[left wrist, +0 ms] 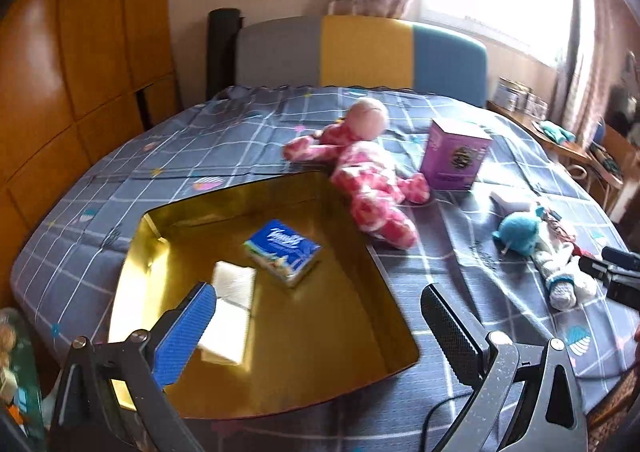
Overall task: Organize soft objects
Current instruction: 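Reach the left tool to the white sponge block and grasp it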
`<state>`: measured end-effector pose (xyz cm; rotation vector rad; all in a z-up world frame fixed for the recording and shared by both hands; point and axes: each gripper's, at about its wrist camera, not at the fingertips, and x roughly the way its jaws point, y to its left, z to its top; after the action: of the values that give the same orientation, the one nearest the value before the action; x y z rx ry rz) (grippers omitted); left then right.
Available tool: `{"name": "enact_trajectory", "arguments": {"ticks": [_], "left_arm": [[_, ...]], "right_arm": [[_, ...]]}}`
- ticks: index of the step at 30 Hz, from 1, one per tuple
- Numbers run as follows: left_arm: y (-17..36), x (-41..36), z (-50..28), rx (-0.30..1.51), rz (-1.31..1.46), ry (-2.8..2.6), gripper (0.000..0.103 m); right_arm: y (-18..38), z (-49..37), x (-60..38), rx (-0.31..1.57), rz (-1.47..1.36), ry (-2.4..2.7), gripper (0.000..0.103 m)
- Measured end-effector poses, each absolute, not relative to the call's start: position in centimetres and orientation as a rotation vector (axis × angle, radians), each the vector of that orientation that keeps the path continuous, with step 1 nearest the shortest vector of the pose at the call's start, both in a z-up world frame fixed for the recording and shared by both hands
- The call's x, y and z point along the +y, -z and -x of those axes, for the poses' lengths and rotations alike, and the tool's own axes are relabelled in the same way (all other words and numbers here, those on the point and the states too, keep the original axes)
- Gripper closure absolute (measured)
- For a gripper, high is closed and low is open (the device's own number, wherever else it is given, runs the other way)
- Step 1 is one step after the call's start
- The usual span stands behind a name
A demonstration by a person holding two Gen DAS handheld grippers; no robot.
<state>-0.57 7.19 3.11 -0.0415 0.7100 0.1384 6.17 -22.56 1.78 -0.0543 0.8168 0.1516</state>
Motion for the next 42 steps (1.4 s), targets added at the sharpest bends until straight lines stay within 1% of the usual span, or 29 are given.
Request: {"name": "enact_trajectory", "arguments": {"ticks": [7,15,17,22,25,31,34,42], "left_arm": [[-2.8,3.8,-0.8,0.731,-0.013,-0.061,0.0],[-2.6,-0.1,-3.3,0.767,-0.04,0.058,0.0],[-2.4,-1.2,-4.1,0.775,-0.053,0.082,0.0],[-1.4,-3.6,-7.2,0.863,-0.007,0.18,0.0],[-0.5,-5.5,-9.3,0.916,-0.007,0.234,0.0],[0.8,-9.5,-12.2,0.95,-0.061,0.354,0.0],[0.9,-11.0,-13.7,0.934,-0.065,0.366,0.0],[0.5,-13.8,-19.6,0.989,-0.023,0.437,0.0]], "right_arm": [[-1.5,-6.1,-28.5,0.817,-0.074,-0.035,0.03],[-0.7,-5.9,-33.6,0.807,-0.344,0.009,0.03],[-1.0,-5.7,-34.5,0.771,-0.386,0.025,0.03],[-1.1,-4.9,-36.2,0.713,-0.49,0.056,0.03],[-1.1,-4.7,-36.6,0.703,-0.515,0.056,0.03],[-1.2,-4.8,-36.2,0.699,-0.499,0.03,0.029],[-1.3,-4.9,-35.8,0.696,-0.48,0.016,0.029],[-1.3,-5.0,-35.5,0.697,-0.477,-0.016,0.029]]}}
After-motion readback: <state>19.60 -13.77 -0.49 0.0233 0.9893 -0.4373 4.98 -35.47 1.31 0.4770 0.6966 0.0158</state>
